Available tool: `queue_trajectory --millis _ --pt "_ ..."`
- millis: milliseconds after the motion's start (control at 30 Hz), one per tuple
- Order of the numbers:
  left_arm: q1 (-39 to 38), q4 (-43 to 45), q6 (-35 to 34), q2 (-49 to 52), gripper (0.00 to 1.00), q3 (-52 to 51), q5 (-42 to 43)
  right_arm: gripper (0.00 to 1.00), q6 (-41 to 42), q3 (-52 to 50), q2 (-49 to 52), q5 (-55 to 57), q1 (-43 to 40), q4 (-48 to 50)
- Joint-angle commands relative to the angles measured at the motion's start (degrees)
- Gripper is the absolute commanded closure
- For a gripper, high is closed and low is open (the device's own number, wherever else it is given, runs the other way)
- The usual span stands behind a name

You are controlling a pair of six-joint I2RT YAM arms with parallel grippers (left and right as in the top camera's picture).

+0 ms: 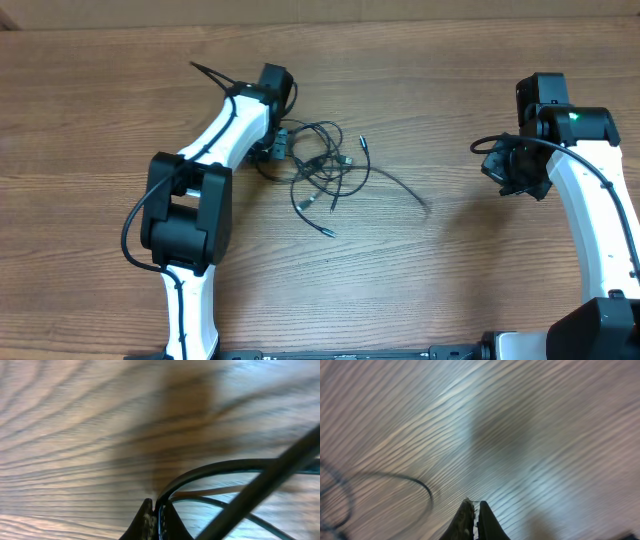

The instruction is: Untangle cables

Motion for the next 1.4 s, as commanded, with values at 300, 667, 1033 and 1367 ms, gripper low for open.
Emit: queue_trajectory --millis 300,667,1033,1367 --pt "0.79 2.1 15.34 -1.97 0.95 -0.24 24.74 0.32 -5.53 0.59 -0.61 -24.13 0.04 2.99" --pt "0.68 2.05 19.3 -1.97 0.94 -0.24 34.64 0.09 -0.48 -8.66 -0.02 -37.53 6.4 18.21" --pt "-1.38 1.81 23.41 -1.97 0.91 -0.26 39.85 0.28 8.66 -22.32 0.2 -38.86 17.4 50.29" --pt "-3.32 1.49 25.46 -1.97 0.89 -0.26 43.43 0.28 12.52 -23.39 4.48 -31.19 22.27 54.1"
